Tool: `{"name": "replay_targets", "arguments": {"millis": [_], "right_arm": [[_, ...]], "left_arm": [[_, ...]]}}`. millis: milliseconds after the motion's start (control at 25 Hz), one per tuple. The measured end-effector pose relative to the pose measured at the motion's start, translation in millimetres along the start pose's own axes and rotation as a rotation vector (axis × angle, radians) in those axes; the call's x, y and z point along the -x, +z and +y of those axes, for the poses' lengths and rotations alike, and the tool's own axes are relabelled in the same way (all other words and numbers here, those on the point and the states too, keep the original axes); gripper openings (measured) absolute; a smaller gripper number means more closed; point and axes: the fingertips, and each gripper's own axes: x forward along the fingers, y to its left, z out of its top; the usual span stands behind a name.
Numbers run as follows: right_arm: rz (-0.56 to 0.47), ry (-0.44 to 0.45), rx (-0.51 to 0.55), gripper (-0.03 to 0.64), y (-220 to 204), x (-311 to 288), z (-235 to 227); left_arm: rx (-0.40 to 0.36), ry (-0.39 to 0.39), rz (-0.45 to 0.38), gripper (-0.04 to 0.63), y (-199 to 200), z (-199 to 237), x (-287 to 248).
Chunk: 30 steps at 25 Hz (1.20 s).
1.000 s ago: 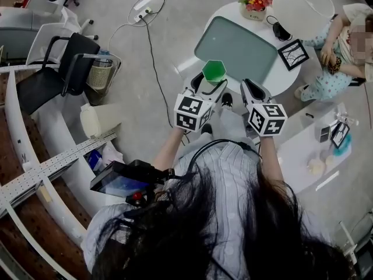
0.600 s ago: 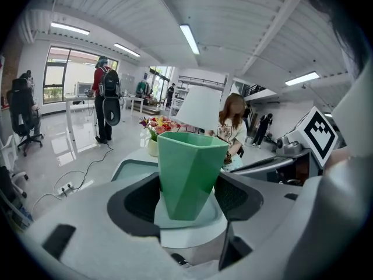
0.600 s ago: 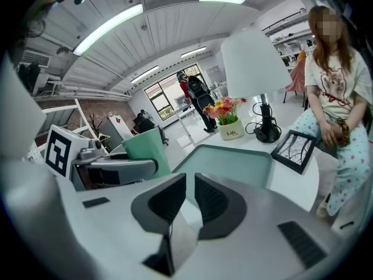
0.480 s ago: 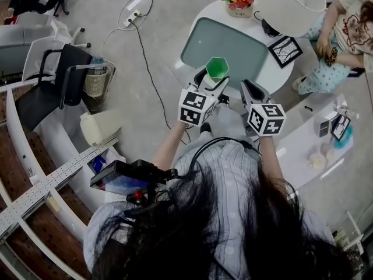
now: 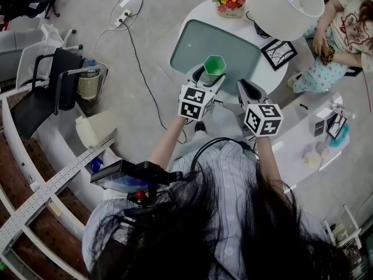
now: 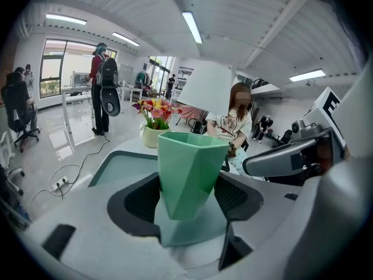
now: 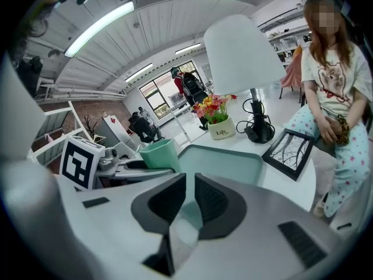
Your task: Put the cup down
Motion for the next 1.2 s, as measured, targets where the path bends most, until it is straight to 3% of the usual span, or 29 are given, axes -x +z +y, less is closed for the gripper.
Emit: {"name": "replay_targets", "arguments": {"millis": [440,760,1200], "right_arm": [[0.008,-0.026,-0.052,0.064,-7.8,-2.8,-17.6],[0.011,-0.056,-0.079,0.064,-16.8,-1.7,-28.7],[0.007,-0.056,-0.071,0.064,-14.3,-0.9,-20.3]], "left_arm": [[-0.007,-0.038,0.028,0.305,-9.6,5.4,-54.8],[-0.020,-0.013,0.042,0.305,-22.6,12.1,-79.8],[-0.133,-0.008,0.107,0.305,-62.8,7.2,-85.5]]}}
